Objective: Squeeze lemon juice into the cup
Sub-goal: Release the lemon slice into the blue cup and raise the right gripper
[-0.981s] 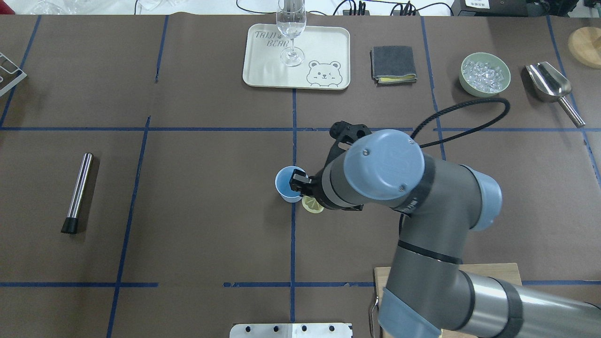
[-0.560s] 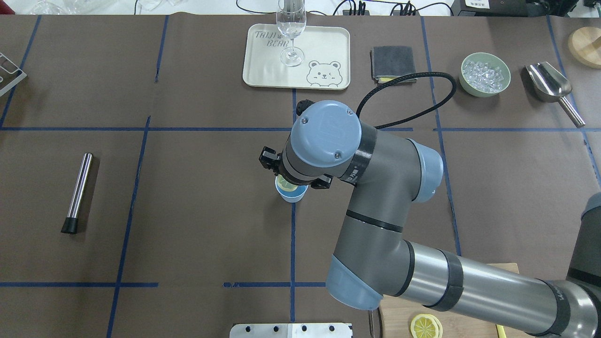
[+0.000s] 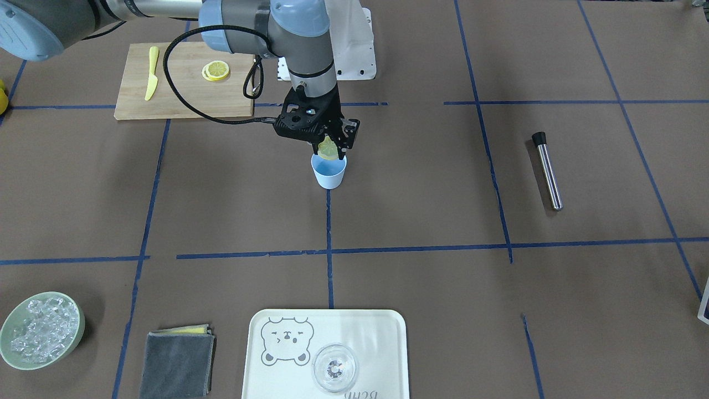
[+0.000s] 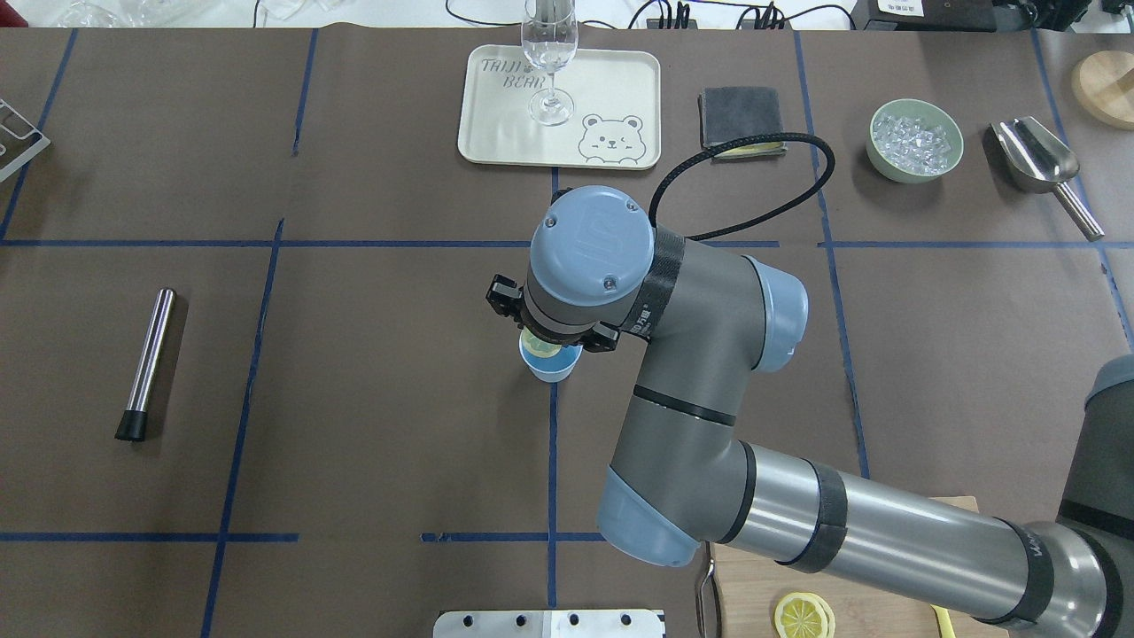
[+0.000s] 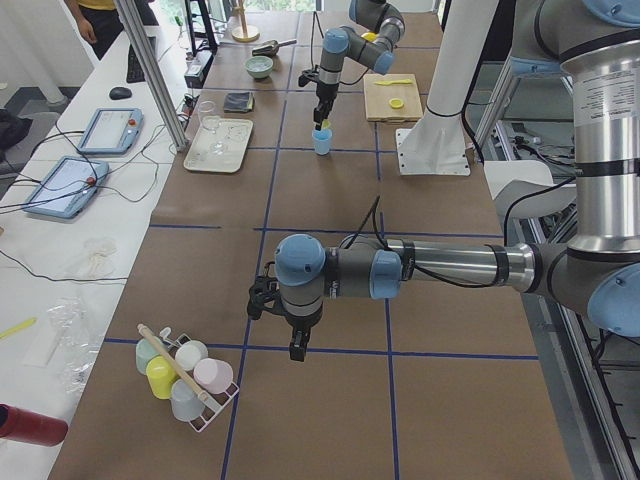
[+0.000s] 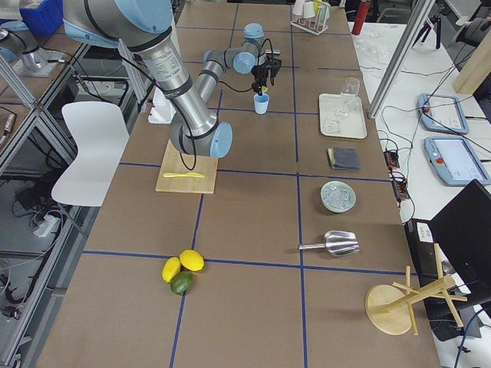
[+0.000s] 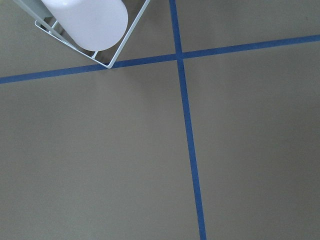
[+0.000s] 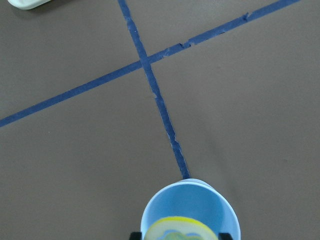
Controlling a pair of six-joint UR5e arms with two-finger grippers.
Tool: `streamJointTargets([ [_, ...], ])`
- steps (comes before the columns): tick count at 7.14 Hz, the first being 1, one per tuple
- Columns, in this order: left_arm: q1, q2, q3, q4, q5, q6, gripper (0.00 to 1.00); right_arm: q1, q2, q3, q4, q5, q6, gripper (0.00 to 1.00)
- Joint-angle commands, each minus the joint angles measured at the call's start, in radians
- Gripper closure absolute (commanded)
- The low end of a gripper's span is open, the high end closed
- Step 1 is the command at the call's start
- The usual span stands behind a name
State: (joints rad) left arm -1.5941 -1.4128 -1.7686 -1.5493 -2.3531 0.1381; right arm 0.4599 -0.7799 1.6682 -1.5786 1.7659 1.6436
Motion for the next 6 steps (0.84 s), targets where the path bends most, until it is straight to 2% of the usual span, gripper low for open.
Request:
streamJointTargets([
  [1,0.0,0.0,0.0,0.0,0.0,0.0,0.0,-0.001,-0.002,-0.027,0.02,0.001,-0.005,0.39],
  [3,0.0,0.0,0.0,0.0,0.0,0.0,0.0,-0.004,-0.015,-0.028,0.031,0.001,-0.005,0.35],
  [6,0.0,0.0,0.0,0.0,0.0,0.0,0.0,-0.012,-0.018,-0.027,0.032,0.001,-0.007,0.16],
])
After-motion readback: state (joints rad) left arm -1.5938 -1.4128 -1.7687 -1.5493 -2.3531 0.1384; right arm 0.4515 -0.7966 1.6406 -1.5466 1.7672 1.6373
